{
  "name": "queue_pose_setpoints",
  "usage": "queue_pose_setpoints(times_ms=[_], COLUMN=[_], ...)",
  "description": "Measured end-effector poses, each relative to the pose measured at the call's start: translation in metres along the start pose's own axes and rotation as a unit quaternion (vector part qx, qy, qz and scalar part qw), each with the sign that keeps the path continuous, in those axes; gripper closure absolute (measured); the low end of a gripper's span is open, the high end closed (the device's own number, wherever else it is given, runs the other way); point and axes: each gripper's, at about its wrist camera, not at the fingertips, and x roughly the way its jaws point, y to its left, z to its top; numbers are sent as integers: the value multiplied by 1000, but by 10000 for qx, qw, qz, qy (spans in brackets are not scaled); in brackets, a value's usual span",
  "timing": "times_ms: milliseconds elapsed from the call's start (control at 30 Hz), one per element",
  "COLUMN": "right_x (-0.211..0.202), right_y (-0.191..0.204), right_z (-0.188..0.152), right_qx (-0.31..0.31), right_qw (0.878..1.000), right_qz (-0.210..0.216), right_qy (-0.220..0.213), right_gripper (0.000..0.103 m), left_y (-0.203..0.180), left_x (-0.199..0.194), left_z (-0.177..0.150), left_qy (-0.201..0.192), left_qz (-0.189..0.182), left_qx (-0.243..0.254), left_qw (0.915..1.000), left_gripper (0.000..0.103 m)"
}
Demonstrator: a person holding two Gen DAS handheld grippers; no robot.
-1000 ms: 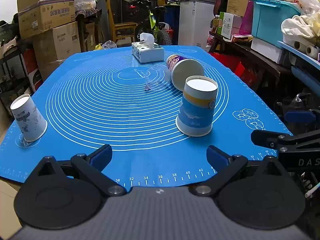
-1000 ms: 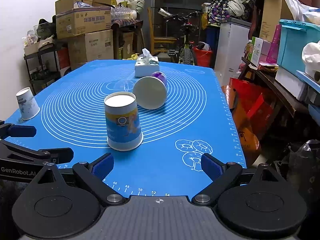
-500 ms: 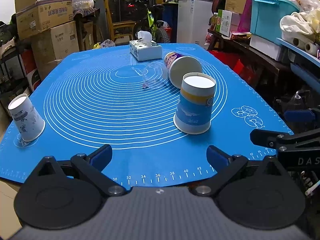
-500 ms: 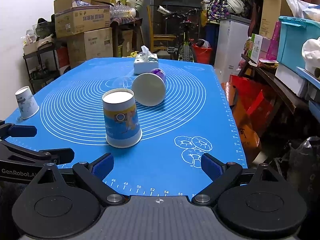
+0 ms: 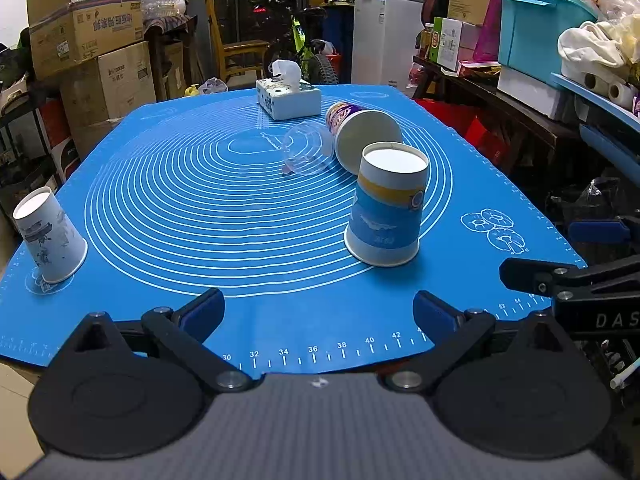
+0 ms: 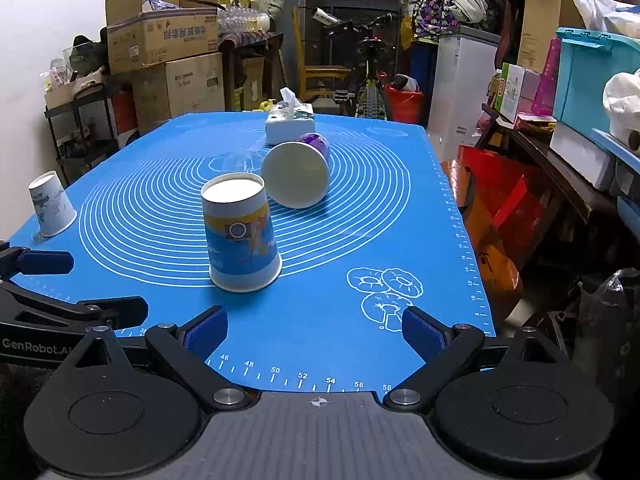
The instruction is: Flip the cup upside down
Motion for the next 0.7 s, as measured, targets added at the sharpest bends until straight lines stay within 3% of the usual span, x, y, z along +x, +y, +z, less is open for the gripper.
queue_pose_setpoints(times_ms=[700], right_x=[1], right_y=[-2], right_z=[-4], right_qx=[20], right_qw=[10000], right_qz=[15], right_qy=[29], right_gripper=[9], left_y=[1], left_x=[2], left_z=[-1], left_qy=[73], left_qz=[-13], left_qx=[26], left_qw=[10000], left_gripper=[3])
